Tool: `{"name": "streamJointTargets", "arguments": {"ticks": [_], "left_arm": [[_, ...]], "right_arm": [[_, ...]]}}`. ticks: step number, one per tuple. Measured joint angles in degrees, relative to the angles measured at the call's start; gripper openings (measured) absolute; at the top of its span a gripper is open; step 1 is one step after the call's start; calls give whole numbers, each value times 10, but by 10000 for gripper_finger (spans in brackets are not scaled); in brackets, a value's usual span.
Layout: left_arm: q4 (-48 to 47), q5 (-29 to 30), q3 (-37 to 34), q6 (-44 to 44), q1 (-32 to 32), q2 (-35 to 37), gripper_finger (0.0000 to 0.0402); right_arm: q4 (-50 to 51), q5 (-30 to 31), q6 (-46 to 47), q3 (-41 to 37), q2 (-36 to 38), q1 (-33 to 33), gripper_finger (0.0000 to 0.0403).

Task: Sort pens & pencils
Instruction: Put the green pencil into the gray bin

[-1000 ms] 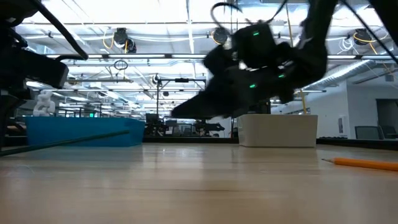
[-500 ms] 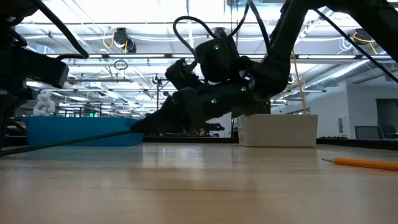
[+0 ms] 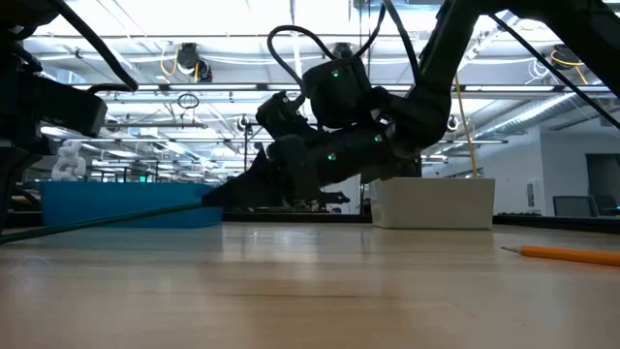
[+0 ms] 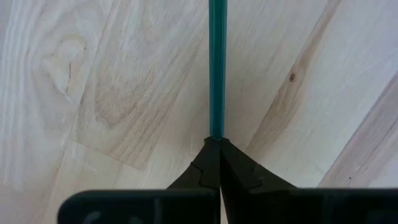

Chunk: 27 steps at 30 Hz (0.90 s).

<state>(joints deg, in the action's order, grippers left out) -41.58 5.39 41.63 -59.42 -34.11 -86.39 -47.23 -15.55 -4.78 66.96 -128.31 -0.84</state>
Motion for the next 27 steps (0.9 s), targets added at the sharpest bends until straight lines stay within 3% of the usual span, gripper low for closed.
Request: {"name": "streamJointTargets", "arguments": {"ticks": [23, 27], "left_arm": [[2, -2, 0, 2, 0, 0, 0], [10, -2, 0, 3, 1, 0, 0]], "right_arm": [[-7, 0, 11, 0, 0, 2, 148], [-2, -30, 9, 0, 0, 9, 148]]}}
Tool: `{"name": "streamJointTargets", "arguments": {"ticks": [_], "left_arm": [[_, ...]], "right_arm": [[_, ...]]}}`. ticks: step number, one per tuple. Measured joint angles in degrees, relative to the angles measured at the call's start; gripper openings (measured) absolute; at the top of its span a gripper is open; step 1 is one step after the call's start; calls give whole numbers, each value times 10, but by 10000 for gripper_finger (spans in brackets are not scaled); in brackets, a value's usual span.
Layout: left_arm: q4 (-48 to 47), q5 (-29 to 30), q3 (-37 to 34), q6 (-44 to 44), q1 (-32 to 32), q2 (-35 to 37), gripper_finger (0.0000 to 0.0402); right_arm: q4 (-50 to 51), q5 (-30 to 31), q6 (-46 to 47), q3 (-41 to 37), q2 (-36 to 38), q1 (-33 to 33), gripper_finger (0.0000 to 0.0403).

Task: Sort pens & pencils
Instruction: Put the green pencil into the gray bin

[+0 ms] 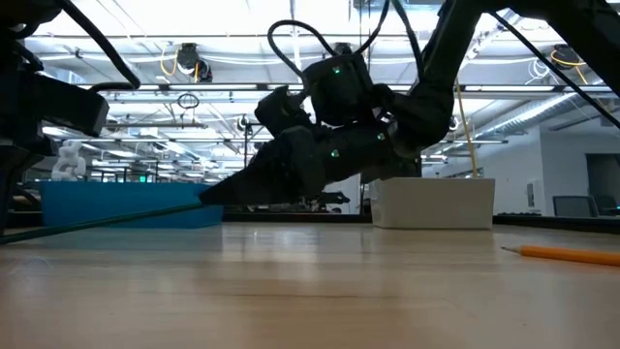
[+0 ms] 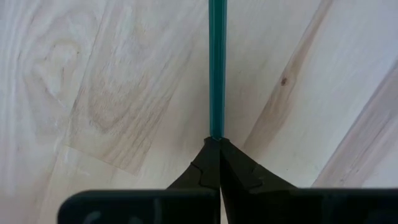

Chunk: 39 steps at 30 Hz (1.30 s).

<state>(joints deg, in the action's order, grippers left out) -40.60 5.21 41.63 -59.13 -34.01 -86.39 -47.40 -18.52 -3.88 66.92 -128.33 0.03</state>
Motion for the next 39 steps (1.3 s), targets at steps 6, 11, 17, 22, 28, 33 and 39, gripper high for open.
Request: {"name": "streamJointTargets", "arguments": {"ticks": [6, 11, 17, 22, 28, 33, 39], "left_arm": [[11, 0, 0, 13, 13, 0, 0], [10, 0, 0, 21, 19, 0, 0], [12, 3, 0, 21, 18, 0, 0], [13, 4, 0, 22, 18, 0, 0], [14, 5, 0, 22, 18, 0, 0], [15, 5, 0, 22, 18, 0, 0], [13, 5, 0, 22, 18, 0, 0]], "right_arm": [[-14, 3, -14, 0, -2, 5, 148], [-9, 6, -14, 0, -23, -3, 148], [-35, 7, -10, 0, -22, -7, 148], [-41, 4, 0, 1, -21, -3, 148], [-38, 4, -1, 0, -22, -3, 108], [-47, 4, 1, 0, -22, -3, 39], [-41, -2, 2, 0, -22, -3, 17]]}}
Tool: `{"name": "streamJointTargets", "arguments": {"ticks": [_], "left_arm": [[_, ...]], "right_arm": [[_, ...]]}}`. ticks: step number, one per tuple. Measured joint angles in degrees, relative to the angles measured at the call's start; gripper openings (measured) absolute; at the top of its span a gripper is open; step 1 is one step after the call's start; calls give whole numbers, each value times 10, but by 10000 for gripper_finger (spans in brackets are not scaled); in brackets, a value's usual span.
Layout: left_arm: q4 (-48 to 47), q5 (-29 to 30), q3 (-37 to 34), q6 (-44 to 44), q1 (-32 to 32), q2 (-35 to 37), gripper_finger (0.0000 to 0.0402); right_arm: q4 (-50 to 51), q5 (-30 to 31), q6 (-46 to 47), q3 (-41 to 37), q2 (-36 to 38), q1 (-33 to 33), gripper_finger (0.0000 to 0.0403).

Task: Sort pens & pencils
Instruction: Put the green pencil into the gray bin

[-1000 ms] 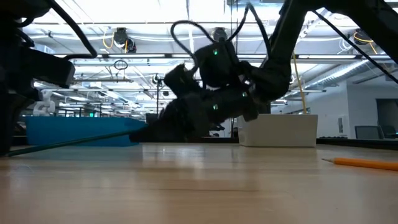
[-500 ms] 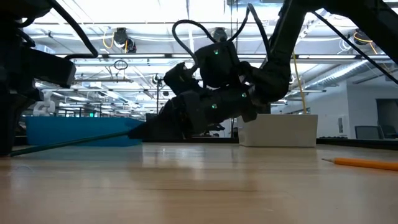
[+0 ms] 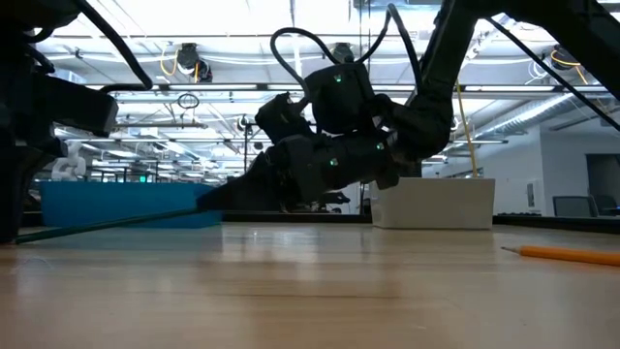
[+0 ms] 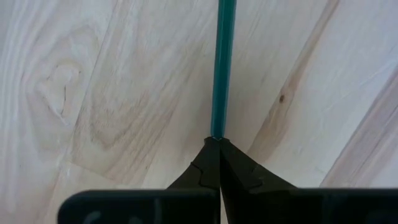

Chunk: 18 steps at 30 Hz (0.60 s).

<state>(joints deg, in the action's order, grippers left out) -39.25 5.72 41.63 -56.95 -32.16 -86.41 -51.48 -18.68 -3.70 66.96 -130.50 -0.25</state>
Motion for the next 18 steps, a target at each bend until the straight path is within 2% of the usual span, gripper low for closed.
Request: {"name": "streamJointTargets", "arguments": {"ticks": [8, 10, 12, 18], "left_arm": [[0, 1, 0, -1, 0, 0, 0], [0, 1, 0, -1, 0, 0, 0], [2, 1, 0, -1, 0, 0, 0], [3, 2, 0, -2, 0, 0, 0]], "right_arm": [[3, 2, 0, 0, 0, 0, 10], [2, 2, 4, 0, 0, 0, 20], [2, 6, 19, 0, 0, 0, 45], [11, 6, 33, 0, 0, -1, 157]]}}
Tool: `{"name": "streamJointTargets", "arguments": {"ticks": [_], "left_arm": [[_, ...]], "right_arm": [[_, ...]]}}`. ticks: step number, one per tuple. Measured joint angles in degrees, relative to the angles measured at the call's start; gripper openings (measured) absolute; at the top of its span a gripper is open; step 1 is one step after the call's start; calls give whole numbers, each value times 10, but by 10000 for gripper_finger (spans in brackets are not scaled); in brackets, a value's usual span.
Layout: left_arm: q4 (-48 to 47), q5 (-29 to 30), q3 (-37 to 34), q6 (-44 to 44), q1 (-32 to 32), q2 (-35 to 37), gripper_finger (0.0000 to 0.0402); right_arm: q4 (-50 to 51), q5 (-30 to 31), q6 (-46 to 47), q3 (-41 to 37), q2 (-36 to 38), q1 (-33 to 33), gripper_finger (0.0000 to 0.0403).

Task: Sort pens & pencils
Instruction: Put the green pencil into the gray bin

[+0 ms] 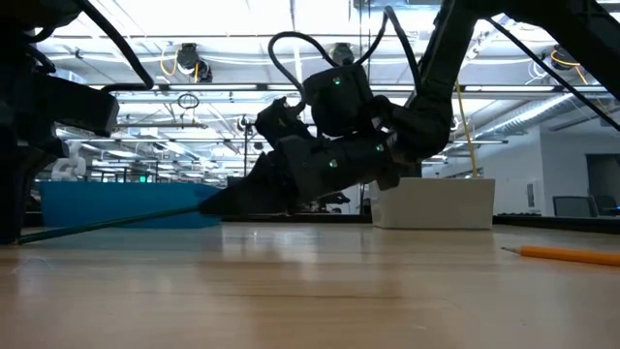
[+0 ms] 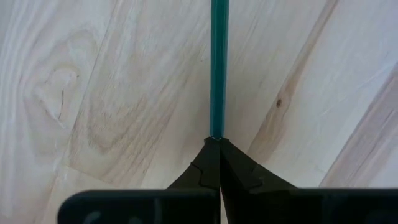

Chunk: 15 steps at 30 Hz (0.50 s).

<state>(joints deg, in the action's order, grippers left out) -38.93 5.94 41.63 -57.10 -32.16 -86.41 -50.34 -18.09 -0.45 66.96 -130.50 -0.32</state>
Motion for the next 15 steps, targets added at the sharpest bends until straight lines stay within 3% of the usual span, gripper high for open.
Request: {"name": "streamJointTargets", "arguments": {"ticks": [3, 7, 15], "left_arm": [[0, 1, 0, 0, 0, 0, 0], [7, 3, 0, 5, 0, 0, 0], [16, 8, 0, 9, 0, 0, 0]], "right_arm": [[5, 3, 4, 0, 0, 0, 192], [5, 5, 9, 0, 0, -1, 198], [5, 5, 7, 0, 0, -1, 124]]}}
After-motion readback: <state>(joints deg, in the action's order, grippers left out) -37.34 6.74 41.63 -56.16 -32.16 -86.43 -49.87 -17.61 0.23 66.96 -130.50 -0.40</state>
